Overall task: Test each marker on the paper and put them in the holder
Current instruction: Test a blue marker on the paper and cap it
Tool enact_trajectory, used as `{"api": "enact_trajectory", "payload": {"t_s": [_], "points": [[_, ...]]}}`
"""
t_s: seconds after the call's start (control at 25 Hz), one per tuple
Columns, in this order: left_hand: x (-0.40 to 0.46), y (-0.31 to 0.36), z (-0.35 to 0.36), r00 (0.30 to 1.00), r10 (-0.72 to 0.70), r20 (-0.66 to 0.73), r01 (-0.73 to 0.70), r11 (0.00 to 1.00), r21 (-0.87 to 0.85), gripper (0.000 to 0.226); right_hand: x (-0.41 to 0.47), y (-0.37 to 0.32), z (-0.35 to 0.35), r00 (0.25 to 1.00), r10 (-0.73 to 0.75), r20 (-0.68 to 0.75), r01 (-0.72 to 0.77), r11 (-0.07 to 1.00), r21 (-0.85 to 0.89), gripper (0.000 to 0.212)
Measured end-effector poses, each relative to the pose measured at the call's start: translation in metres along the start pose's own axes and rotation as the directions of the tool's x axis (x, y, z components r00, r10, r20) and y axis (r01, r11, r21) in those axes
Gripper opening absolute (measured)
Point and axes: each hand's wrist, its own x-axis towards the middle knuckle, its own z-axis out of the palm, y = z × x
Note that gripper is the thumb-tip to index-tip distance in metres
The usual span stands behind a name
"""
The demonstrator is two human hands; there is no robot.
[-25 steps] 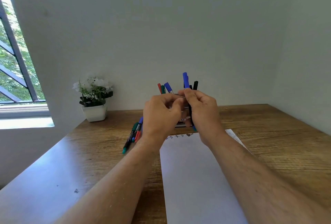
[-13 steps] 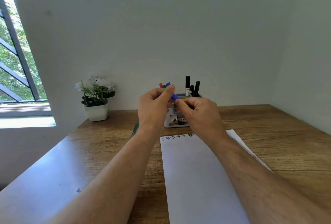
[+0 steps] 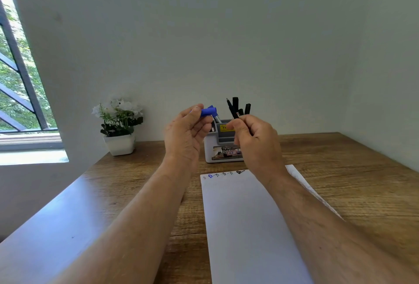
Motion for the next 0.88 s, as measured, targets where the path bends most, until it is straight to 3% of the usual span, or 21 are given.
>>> {"api": "enact_trajectory", "payload": {"t_s": [0.2, 0.32, 0.4, 0.48, 0.56, 0.64, 0.68, 0.72, 0.76, 0.88], "points": [[-0.003, -0.001, 0.004, 0.998, -0.042, 0.054, 0.043, 0.999, -0.022, 0.023, 0.0, -0.003, 0.0, 1.0, -0.003, 0.002, 0.002, 0.998, 0.066, 0.023], [-0.003, -0.005, 0.005, 0.998, -0.048, 0.028, 0.044, 0.991, 0.123, 0.033, 0.001, -0.003, -0.003, 0.997, 0.032, -0.073, -0.021, 0.99, 0.141, 0.025], [-0.001, -0.008, 0.008, 0.997, -0.07, 0.015, 0.061, 0.942, 0.331, 0.036, 0.002, 0.001, -0.009, 0.988, 0.054, -0.147, -0.031, 0.987, 0.156, 0.02], [-0.001, -0.012, 0.009, 0.992, -0.107, 0.063, 0.039, 0.749, 0.661, 0.036, 0.005, 0.006, -0.017, 0.975, 0.132, -0.178, -0.093, 0.972, 0.216, 0.018], [-0.002, -0.022, 0.006, 0.978, -0.153, 0.144, -0.06, 0.457, 0.888, 0.024, 0.007, 0.013, -0.022, 0.958, 0.232, -0.167, -0.173, 0.936, 0.307, 0.029], [-0.005, -0.032, 0.0, 0.947, -0.228, 0.225, -0.182, 0.197, 0.963, 0.004, 0.008, 0.016, -0.024, 0.94, 0.297, -0.167, -0.241, 0.926, 0.292, 0.022], [-0.006, -0.035, -0.002, 0.93, -0.276, 0.241, -0.223, 0.094, 0.97, 0.008, 0.008, 0.018, -0.023, 0.932, 0.321, -0.17, -0.267, 0.923, 0.279, 0.014], [-0.006, -0.038, -0.003, 0.916, -0.319, 0.242, -0.248, 0.024, 0.969, 0.015, 0.007, 0.019, -0.021, 0.921, 0.35, -0.173, -0.291, 0.911, 0.293, 0.006], [-0.006, -0.04, -0.002, 0.908, -0.348, 0.235, -0.258, -0.023, 0.966, 0.021, 0.006, 0.018, -0.019, 0.908, 0.379, -0.177, -0.313, 0.896, 0.314, 0.011], [-0.007, -0.04, 0.001, 0.888, -0.4, 0.226, -0.272, -0.063, 0.96, 0.024, 0.001, 0.016, -0.017, 0.889, 0.434, -0.147, -0.372, 0.871, 0.321, 0.024]]}}
